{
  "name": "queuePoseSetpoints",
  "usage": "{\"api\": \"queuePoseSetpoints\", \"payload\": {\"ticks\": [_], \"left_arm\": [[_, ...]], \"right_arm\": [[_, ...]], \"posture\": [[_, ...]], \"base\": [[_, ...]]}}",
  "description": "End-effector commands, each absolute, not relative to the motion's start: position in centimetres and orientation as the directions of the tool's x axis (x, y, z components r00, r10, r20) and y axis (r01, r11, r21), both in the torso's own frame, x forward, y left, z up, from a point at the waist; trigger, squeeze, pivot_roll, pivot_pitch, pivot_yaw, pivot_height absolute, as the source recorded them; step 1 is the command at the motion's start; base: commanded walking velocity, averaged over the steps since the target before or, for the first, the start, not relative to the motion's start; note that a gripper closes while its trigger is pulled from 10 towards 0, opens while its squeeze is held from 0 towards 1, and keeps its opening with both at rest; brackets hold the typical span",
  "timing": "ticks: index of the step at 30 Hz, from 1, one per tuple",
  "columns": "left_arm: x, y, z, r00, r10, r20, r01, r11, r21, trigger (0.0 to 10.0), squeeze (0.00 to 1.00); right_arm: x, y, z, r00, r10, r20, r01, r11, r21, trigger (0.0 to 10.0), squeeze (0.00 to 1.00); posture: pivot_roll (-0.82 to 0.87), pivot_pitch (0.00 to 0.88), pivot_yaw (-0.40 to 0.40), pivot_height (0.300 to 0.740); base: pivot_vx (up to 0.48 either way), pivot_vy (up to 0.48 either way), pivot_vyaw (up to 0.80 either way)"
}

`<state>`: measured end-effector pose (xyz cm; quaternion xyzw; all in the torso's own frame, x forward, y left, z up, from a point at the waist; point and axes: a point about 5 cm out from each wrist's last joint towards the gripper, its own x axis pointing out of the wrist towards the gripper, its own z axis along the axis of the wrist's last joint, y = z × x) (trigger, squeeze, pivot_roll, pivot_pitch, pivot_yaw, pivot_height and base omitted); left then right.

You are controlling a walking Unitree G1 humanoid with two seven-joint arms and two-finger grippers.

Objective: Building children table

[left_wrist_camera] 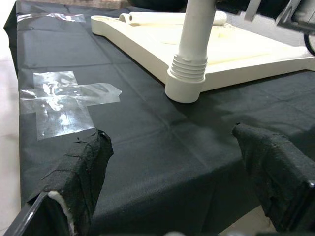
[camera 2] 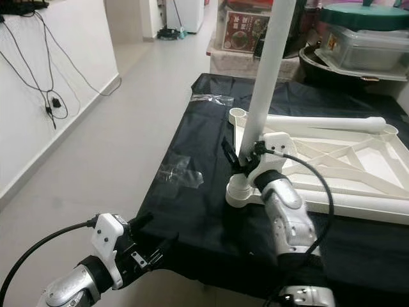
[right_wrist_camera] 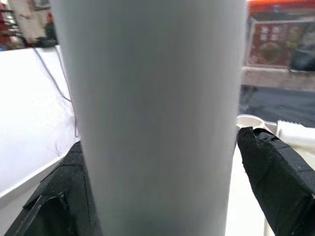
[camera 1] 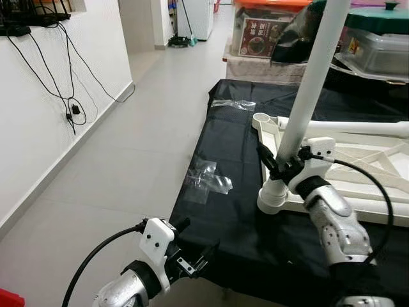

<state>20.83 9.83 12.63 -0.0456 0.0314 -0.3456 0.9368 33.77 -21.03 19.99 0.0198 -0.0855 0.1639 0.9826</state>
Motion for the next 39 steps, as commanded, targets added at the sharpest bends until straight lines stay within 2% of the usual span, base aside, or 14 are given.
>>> {"api": "queuePoseSetpoints", "payload": {"ticks": [1,9,15,30,39], "left_arm": [[20.7,9.9,12.2,0.757,-0.652,-0.046,0.645,0.757,-0.102,10.0,0.0],[20.8,9.9,12.2,0.757,-0.652,-0.047,0.645,0.757,-0.1,10.0,0.0],[20.8,9.9,12.2,0.757,-0.652,-0.047,0.646,0.757,-0.098,10.0,0.0],[20.8,9.9,12.2,0.757,-0.652,-0.047,0.646,0.757,-0.098,10.0,0.0],[20.8,9.7,12.2,0.749,-0.661,-0.05,0.656,0.75,-0.085,10.0,0.0]], "right_arm": [[33.8,-21.1,19.7,0.928,0.335,0.162,-0.344,0.939,0.029,10.0,0.0],[33.7,-21.5,19.8,0.899,0.419,0.129,-0.422,0.907,-0.001,10.0,0.0],[33.1,-21.2,19.1,0.844,0.531,0.077,-0.533,0.846,0.013,10.0,0.0],[33.9,-22.6,20.5,0.834,0.546,0.077,-0.545,0.838,-0.034,10.0,0.0],[34.0,-23.3,20.5,0.791,0.612,0.02,-0.61,0.79,-0.054,10.0,0.0]], "posture": [[0.06,0.088,-0.032,0.74],[0.06,0.088,-0.031,0.74],[0.06,0.087,-0.029,0.74],[0.06,0.084,-0.031,0.74],[0.06,0.077,-0.034,0.74]], "base": [[0.0,0.0,0.0],[0.0,0.0,0.0],[0.0,0.0,0.0],[0.0,0.0,0.0],[0.0,0.0,0.0]]}}
